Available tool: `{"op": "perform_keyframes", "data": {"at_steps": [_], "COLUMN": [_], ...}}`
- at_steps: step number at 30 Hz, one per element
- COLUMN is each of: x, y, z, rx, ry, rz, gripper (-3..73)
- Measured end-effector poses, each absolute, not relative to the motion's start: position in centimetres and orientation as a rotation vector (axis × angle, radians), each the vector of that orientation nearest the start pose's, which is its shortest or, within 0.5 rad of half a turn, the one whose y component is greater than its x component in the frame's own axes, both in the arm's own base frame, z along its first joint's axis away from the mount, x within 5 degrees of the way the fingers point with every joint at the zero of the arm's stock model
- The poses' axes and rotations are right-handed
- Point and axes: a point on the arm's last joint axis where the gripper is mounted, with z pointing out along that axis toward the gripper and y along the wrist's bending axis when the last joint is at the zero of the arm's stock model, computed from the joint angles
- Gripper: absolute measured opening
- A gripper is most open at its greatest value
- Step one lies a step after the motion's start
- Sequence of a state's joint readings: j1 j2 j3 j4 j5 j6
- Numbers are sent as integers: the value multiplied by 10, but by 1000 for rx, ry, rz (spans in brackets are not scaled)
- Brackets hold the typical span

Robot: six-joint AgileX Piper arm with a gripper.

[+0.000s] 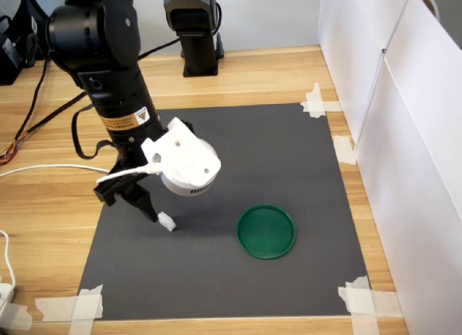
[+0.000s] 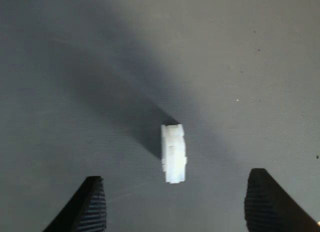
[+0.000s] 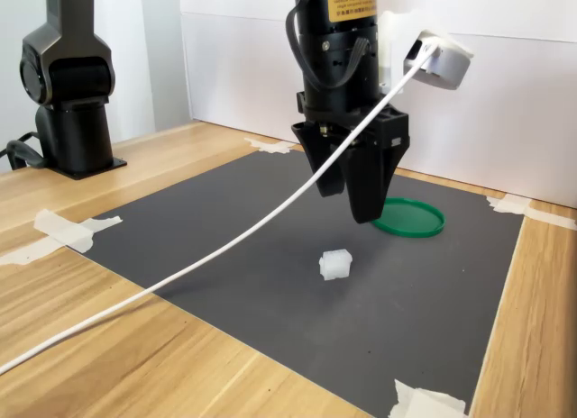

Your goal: Grasp a white terminal and put it in the green lid.

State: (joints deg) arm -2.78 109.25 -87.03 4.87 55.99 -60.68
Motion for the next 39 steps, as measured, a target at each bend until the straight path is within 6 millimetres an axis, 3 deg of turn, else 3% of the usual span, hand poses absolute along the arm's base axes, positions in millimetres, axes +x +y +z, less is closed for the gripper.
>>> {"op": "perform_keyframes", "data": {"at_steps": [15,24,29,38,39], "x": [412,414,415,416,416], "y": [-14,-16,-16,-17,-17], "z": [201,191,185,185,185], "rx": [-1355,-1370,-1371,-1334,-1334], "ry": [2574,2599,2615,2628,2628], "rz": [-93,-99,-94,-94,-94], "gripper": [675,648,520,99,82]}}
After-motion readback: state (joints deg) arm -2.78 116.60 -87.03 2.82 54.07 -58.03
